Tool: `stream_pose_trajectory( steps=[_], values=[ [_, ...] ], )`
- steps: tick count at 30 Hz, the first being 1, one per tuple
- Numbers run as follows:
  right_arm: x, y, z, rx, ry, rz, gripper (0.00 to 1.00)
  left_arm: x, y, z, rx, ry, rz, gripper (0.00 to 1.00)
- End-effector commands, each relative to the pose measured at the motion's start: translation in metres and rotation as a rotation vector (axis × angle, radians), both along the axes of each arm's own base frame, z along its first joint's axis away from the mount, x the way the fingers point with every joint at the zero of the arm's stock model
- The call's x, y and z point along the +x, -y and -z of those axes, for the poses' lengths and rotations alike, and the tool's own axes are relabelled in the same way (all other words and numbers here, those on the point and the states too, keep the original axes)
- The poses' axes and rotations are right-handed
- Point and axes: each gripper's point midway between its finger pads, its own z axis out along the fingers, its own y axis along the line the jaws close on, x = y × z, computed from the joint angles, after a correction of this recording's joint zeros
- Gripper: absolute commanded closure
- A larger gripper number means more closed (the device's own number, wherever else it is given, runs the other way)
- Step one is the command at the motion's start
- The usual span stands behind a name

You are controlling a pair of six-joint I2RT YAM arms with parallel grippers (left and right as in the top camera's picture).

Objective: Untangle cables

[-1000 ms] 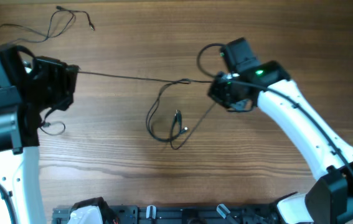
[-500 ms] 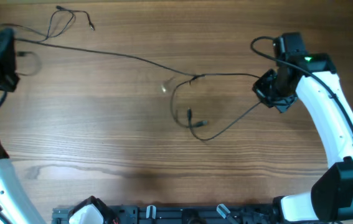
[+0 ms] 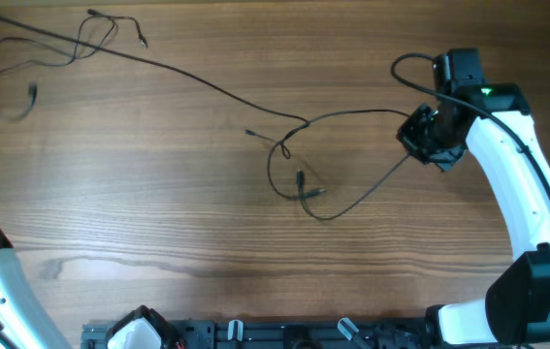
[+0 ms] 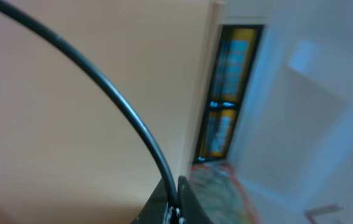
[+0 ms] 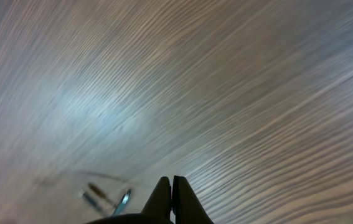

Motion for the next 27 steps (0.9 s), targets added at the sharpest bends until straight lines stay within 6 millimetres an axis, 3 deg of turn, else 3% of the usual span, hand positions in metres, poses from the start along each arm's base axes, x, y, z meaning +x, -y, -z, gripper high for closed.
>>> stream_pose_trajectory(
  steps=[1,6,11,15,17,24,25,26,27],
  values=[
    [-0.004,0.047,0.0,-0.17,-0.014,0.176,0.96,-0.014,-0.003,-0.019,-0.137,0.02,0.026,0.96],
    [-0.024,0.093,-0.001,-0.262,-0.069,0.365,0.96,-0.017,-0.019,-0.013,-0.142,-0.002,-0.022,0.96],
    [-0.038,0.125,0.0,-0.252,-0.108,0.451,0.96,-0.016,-0.034,-0.002,-0.157,-0.041,-0.061,0.96],
    [-0.042,0.132,0.002,-0.206,-0.117,0.453,0.93,-0.011,-0.04,0.015,-0.148,-0.1,-0.086,0.96],
    [-0.042,0.134,0.002,-0.203,-0.116,0.46,0.83,-0.007,-0.043,0.028,-0.157,-0.145,-0.096,0.96],
    [-0.032,0.113,0.004,-0.082,-0.093,0.381,0.91,-0.001,-0.044,0.053,-0.102,-0.221,-0.112,0.96],
    [-0.032,0.113,0.004,-0.081,-0.093,0.381,0.85,-0.001,-0.045,0.055,-0.111,-0.232,-0.111,0.96],
    [-0.032,0.113,0.004,-0.081,-0.093,0.379,0.72,0.0,-0.045,0.058,-0.118,-0.24,-0.111,0.96],
    [-0.031,0.112,0.004,-0.076,-0.092,0.363,0.49,0.0,-0.046,0.059,-0.116,-0.245,-0.112,0.96]
  ],
)
